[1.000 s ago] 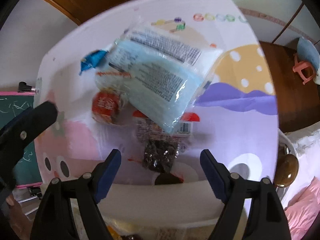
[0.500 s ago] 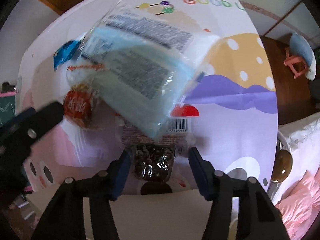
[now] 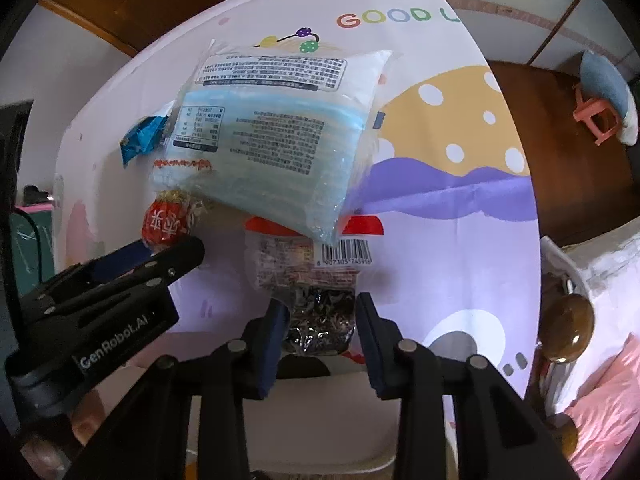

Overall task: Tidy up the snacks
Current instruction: 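Grasp the red-wrapped pastry with the left gripper while the right grasps the dark-snack bag, then carry both snacks over the white tray and open both grippers to drop them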

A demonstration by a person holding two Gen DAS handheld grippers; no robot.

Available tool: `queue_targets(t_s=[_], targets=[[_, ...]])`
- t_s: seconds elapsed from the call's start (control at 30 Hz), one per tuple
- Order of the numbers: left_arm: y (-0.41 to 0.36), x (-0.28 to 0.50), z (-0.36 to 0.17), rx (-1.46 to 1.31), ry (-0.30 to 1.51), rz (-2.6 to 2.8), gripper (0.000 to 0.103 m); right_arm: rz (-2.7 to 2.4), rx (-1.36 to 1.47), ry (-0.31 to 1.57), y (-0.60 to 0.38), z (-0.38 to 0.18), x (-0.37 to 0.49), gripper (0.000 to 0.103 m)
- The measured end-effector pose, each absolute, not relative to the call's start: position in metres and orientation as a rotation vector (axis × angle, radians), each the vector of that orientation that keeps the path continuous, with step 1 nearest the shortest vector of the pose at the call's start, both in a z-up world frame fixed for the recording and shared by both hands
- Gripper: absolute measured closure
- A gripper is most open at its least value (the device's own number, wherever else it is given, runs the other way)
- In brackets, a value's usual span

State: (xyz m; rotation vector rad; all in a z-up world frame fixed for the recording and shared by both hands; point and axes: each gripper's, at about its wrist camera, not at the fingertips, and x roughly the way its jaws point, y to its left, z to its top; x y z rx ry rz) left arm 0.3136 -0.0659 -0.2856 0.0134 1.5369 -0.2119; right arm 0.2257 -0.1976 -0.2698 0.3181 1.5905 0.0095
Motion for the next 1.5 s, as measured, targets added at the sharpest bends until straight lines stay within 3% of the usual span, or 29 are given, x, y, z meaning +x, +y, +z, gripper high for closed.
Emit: queue_targets(t_s=[0.2, 0.53, 1.0, 1.23, 1.5], targets=[[-0.055, 0.297, -0.268, -0.009, 1.482, -0.212, 0.054, 0.037, 0.407, 1.536, -0.207, -0.259, 0.223, 0.068], [-0.028, 0.251, -0.18, -0.059, 1.315, -0.253, 0.054, 0.072, 0.5, 1.374, -0.214, -0.204, 0.201, 0.068], [0.019, 0.115, -0.068, -0.01, 1.127, -0.337, 0.053, 0.079, 0.485, 1.187, -0.203, -0.101, 0.098, 0.069], [0.017, 0.06, -0.048, 0.025, 1.084, -0.392, 0.053, 0.037, 0.448, 1.107, -0.197, -0.063, 0.021, 0.069], [-0.001, 0.021, -0.043, 0.081, 1.087, -0.438, 0.053, 0.033, 0.464, 1.14, -0.195, -0.066, -0.027, 0.069]])
